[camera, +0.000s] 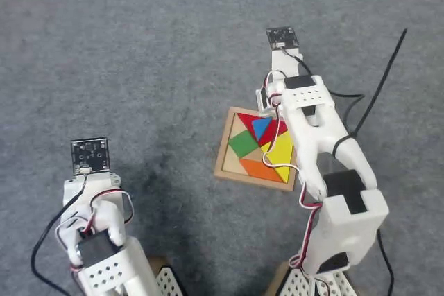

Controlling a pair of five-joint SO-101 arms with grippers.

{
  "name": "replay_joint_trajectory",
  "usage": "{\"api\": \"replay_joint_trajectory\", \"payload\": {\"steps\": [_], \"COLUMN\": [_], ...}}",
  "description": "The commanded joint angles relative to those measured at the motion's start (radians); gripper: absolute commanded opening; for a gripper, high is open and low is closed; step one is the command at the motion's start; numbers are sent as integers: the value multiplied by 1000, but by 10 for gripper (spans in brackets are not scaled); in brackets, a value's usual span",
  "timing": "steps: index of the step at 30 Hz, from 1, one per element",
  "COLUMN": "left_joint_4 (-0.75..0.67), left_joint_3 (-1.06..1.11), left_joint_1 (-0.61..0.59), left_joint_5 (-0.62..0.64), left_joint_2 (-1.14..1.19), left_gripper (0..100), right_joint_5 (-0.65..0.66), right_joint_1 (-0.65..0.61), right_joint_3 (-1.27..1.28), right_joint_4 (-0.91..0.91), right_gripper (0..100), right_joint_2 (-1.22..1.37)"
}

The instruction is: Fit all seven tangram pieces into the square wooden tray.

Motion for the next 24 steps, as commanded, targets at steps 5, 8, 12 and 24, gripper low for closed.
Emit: {"api": "replay_joint_trajectory", "payload": {"steps": [5, 8, 12, 24], "left_joint_4": [8, 8, 8, 8], "left_joint_3": [-8, -8, -8, -8], "left_joint_1": [5, 5, 5, 5], "left_joint_5": [-14, -14, -14, -14], "left_joint_2": [-14, -14, -14, -14], "left_gripper": [15, 15, 15, 15], "right_joint_5": [37, 37, 38, 29], "right_joint_1": [5, 5, 10, 5], "right_joint_3": [-11, 18, 34, 259], "right_joint_4": [-10, -10, -4, 21], "right_gripper": [7, 7, 7, 7], "right_joint_2": [-19, -21, -22, -266]}}
